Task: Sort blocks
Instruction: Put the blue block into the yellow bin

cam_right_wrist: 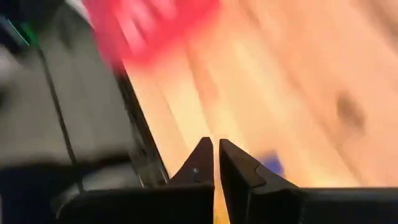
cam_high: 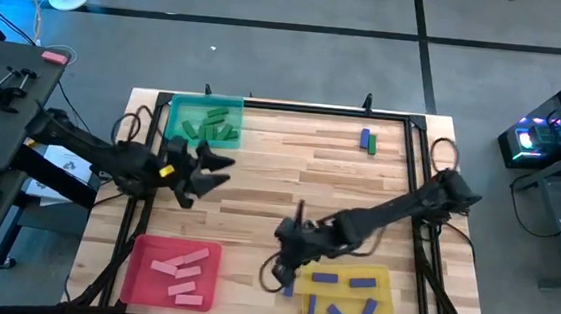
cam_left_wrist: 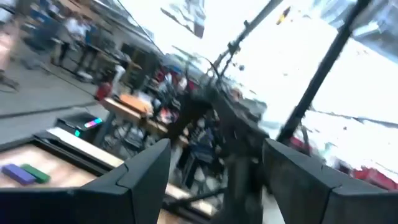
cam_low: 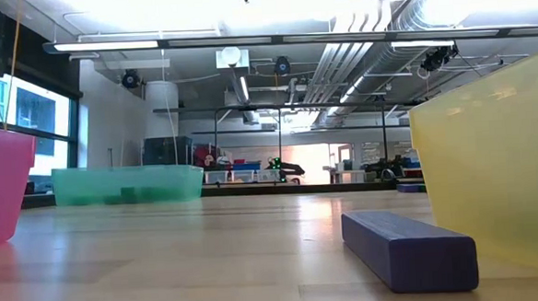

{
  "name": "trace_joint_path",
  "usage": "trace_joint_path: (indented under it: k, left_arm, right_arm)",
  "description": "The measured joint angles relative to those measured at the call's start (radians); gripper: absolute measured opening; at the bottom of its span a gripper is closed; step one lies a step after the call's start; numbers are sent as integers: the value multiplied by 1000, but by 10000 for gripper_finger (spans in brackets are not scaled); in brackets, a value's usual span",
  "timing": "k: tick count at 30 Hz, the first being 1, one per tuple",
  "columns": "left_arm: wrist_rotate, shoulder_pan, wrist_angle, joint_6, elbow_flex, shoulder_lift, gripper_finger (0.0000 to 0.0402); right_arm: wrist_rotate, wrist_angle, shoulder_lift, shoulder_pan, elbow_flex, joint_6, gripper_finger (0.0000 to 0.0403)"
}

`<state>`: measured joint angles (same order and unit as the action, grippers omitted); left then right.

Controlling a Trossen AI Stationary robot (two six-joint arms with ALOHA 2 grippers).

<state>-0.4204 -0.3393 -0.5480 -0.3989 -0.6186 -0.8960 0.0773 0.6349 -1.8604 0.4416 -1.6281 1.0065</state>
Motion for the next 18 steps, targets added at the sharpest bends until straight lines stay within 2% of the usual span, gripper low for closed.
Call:
trace_joint_path:
  k: [4,7,15,18]
  left_arm:
    - [-41,0,2,0,0,35,238]
    - [-41,0,5,0,0,35,238]
    - [-46,0,6,-16,0,-20,238]
    - [-46,0,6,-16,0,-42,238]
  right_arm:
    - [-219,217,-120,-4,-96,-78,0]
    - [-311,304,-208,-3,-151,-136,0]
    - [-369,379,-359,-24,-302,-300,0]
    - [-313,481,-398,-25,-339,-418,0]
